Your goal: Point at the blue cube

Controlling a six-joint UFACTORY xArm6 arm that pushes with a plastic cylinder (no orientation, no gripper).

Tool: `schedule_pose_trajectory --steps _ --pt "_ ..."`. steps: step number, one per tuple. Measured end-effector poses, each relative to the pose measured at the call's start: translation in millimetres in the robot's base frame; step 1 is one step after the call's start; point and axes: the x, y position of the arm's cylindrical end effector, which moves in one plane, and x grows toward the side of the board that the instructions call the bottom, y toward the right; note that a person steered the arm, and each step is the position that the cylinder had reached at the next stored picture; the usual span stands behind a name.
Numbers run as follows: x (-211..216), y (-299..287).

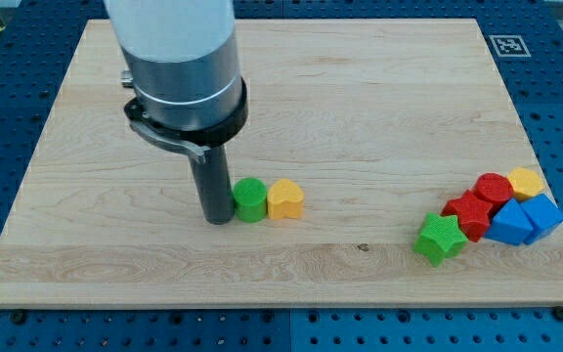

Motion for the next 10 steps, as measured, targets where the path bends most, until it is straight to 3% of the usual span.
schedule_pose_trajectory --steps 2,4,6,10 --pt "4 1" --pt "52 7" --pt "85 67" --pt "84 152"
